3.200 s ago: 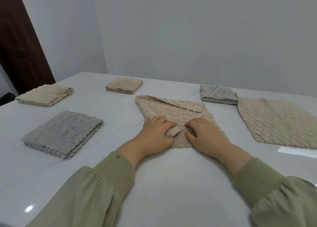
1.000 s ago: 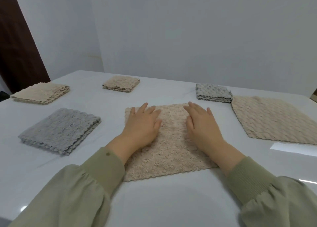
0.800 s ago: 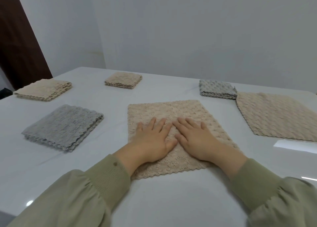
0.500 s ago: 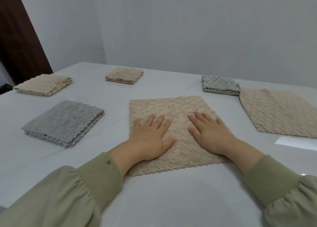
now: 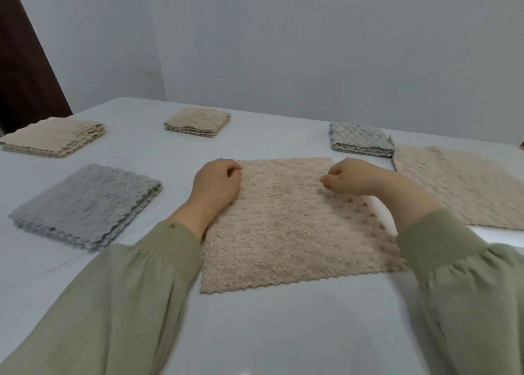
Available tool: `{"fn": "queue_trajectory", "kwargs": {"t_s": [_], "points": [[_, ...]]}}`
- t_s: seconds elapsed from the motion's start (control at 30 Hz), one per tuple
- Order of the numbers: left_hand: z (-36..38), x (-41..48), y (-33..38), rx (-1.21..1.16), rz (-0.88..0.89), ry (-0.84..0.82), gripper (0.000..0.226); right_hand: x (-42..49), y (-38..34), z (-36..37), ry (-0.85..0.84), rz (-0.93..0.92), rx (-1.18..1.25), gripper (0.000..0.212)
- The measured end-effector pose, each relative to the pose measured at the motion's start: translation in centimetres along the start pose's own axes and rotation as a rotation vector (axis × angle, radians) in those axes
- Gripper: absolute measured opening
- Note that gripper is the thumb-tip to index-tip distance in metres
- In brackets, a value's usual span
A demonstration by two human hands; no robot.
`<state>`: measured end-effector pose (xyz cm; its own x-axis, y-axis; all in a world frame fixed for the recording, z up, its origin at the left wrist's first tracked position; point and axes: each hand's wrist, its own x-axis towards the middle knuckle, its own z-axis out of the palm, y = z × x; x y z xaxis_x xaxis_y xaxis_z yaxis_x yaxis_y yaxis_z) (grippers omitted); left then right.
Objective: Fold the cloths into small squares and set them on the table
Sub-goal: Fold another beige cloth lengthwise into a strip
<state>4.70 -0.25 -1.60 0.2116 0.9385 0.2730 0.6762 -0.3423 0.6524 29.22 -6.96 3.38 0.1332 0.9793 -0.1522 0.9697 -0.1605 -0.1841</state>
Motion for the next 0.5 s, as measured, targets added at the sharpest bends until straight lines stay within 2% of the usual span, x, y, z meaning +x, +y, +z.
{"fn": "queue_trajectory", "kwargs": {"t_s": [0.1, 0.17, 0.27, 0.33, 0.4, 0.43, 0.47, 0.5], "points": [[0.1, 1.3, -0.9, -0.024, -0.073, 0.075, 0.027, 2.1, 0.2, -0.9, -0.041, 0.073, 0.078, 0.041], [0.3, 2.1, -1.5, 0.044, -0.077, 0.094, 0.030, 3.6, 0.4, 0.0, 0.041, 0.124, 0.089, 0.041], [0.5, 2.9, -1.9, 0.253, -0.083, 0.071, 0.035, 4.7, 0.5, 2.9, 0.384, 0.195, 0.090, 0.039], [0.7, 3.2, -1.8, 0.360, -0.082, 0.051, 0.038, 4.9, 1.0, 4.1, 0.610, 0.163, 0.109, 0.038], [0.8, 3.5, -1.7, 0.406, -0.080, 0.051, 0.040, 5.3, 1.6, 4.1, 0.735, 0.097, 0.153, 0.028], [0.9, 3.6, -1.7, 0.427, -0.075, 0.055, 0.039, 5.7, 1.9, 4.1, 0.720, 0.066, 0.154, 0.021], [1.0, 3.8, -1.7, 0.449, -0.072, 0.059, 0.039, 6.1, 2.1, 4.2, 0.635, 0.048, 0.123, 0.023], [1.0, 3.9, -1.6, 0.468, -0.069, 0.061, 0.038, 6.4, 2.2, 4.4, 0.505, 0.047, 0.084, 0.034]]}}
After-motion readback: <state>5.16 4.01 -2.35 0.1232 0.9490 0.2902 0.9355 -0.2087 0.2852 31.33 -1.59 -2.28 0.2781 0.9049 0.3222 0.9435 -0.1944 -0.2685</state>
